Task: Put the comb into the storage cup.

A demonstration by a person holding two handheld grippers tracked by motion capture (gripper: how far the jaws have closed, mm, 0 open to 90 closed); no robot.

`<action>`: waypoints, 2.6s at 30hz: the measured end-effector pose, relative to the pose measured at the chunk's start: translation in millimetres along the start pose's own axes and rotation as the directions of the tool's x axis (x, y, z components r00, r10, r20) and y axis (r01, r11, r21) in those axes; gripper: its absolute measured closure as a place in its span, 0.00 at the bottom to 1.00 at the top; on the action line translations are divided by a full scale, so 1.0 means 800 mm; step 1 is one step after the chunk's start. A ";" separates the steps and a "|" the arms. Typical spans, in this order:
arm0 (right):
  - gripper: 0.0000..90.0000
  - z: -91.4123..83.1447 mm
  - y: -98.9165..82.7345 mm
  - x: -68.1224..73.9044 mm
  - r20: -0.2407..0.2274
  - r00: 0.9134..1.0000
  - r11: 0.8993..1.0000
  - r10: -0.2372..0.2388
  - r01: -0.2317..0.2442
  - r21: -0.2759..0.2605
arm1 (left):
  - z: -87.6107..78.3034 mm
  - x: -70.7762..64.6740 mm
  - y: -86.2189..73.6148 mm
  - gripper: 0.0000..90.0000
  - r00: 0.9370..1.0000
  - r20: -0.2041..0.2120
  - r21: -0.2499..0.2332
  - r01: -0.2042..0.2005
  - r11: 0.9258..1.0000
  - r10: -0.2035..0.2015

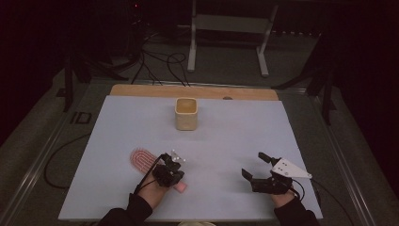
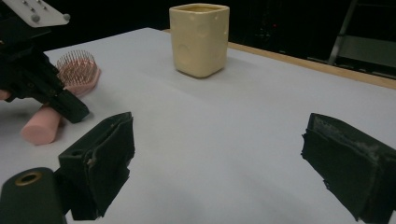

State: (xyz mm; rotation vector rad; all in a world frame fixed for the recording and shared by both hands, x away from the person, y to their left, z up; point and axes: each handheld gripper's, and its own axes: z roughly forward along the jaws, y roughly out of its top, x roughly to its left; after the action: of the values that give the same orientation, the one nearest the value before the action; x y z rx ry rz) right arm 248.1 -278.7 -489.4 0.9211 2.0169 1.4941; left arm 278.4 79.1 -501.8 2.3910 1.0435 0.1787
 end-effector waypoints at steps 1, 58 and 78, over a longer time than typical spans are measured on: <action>0.10 0.000 0.000 0.000 -0.002 1.000 1.000 0.002 -0.002 0.002 | -0.002 0.000 -0.003 1.00 1.000 -0.001 0.003 -0.001 1.000 0.001; 0.10 0.003 -0.001 0.001 -0.007 1.000 1.000 0.005 -0.005 0.015 | -0.097 0.066 -0.106 1.00 0.994 -0.108 0.234 0.029 0.972 -0.004; 0.10 0.003 -0.001 0.001 -0.010 1.000 1.000 0.009 -0.009 0.012 | -0.113 0.089 -0.116 1.00 0.991 -0.136 0.283 0.038 0.958 0.001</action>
State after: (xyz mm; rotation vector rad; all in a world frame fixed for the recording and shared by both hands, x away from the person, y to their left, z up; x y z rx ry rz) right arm 249.4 -276.7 -491.2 0.9305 2.0338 1.4956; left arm 239.3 220.0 -477.7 2.6570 1.2256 0.1971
